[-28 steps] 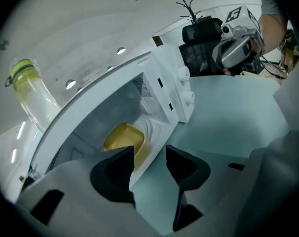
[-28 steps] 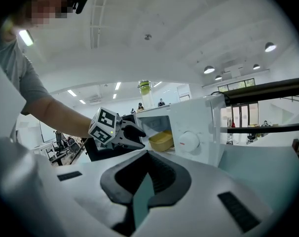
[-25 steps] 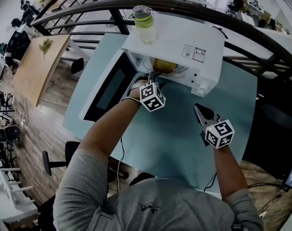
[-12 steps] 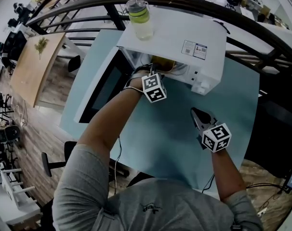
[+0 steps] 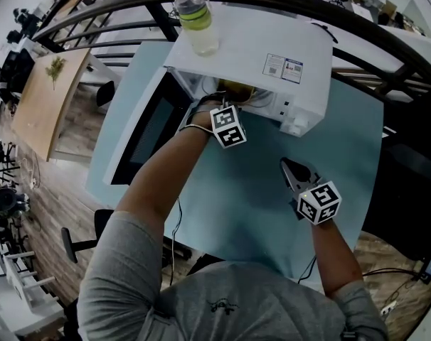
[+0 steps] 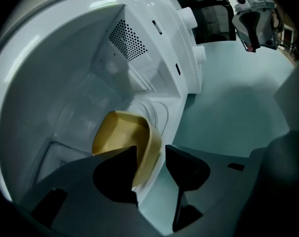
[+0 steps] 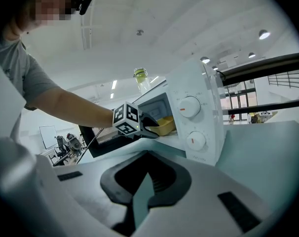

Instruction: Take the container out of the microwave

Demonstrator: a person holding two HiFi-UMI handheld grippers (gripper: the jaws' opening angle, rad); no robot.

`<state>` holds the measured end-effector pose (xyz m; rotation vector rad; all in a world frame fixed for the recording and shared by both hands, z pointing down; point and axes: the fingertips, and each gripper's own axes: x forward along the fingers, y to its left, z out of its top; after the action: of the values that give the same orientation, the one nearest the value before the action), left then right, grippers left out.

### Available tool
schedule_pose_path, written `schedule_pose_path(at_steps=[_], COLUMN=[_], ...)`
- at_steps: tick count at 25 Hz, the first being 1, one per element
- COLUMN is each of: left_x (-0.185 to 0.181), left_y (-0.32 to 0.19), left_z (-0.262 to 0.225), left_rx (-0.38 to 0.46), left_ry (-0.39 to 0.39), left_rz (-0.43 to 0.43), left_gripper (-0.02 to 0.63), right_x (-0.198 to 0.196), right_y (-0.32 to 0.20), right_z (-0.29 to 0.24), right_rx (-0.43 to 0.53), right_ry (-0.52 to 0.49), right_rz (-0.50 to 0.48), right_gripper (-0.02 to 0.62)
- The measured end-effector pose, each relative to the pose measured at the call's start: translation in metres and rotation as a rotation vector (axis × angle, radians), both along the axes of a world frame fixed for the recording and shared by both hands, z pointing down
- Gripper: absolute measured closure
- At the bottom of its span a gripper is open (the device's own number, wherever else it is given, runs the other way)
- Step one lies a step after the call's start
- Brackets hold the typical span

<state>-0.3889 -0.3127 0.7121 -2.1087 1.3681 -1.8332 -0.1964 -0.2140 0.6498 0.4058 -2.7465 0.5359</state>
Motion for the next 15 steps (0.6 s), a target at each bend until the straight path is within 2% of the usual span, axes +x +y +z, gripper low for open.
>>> schedule_pose_path(at_steps=[2,6,15], left_x=[0.001,0.006,0.023], left_y=[-0.003,-0.003,0.026], left_z=[0.002,0.0,-0.021], left_rx=[-0.016,-0.074,-0.183], left_ry=[-0.002,0.006,0.059], left_rz=[0.008,0.03,0.084], left_gripper=[0.441,0.575,0.588], right_x=[0.001,0.005,0.008], right_y=[0.001,0.007,0.028], right_z=[0.003,0.006,-0.007], right_rx=[-0.005,-0.018,-0.016], right_ry=[0.001,0.006,0.013], right_rz=[0.002,0.008,-0.014], right_gripper=[0.578,0.578,0.578])
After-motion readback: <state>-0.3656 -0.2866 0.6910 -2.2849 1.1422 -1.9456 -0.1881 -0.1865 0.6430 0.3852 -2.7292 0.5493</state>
